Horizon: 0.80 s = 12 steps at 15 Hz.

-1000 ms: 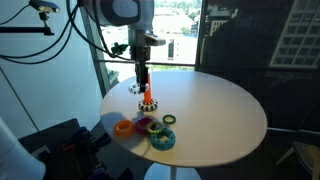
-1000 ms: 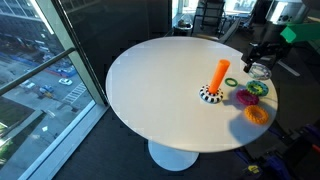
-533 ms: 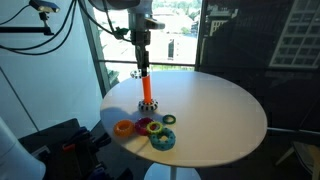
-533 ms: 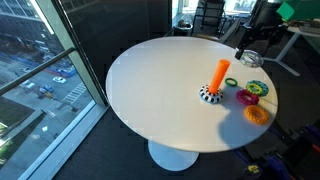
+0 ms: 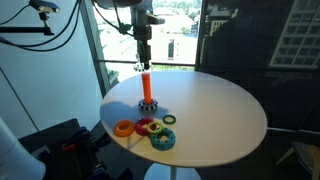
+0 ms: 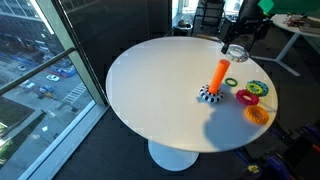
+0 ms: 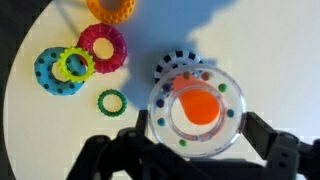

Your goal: Pick up the clear ring and put it on the ring holder

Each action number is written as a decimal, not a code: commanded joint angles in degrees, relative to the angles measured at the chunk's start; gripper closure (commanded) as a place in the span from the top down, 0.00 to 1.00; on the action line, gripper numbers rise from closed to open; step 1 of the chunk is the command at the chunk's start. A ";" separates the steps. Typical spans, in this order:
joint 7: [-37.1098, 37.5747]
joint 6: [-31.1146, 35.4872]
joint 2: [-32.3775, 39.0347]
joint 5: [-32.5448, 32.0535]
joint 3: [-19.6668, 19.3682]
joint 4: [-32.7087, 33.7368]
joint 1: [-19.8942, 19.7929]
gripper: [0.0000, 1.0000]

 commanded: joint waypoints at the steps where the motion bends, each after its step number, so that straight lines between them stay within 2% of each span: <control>1: 2.41 -2.81 3.76 -0.46 0.32 4.97 0.54 0.69; 12: 3.13 -5.93 10.57 -0.71 -0.45 10.15 1.69 0.69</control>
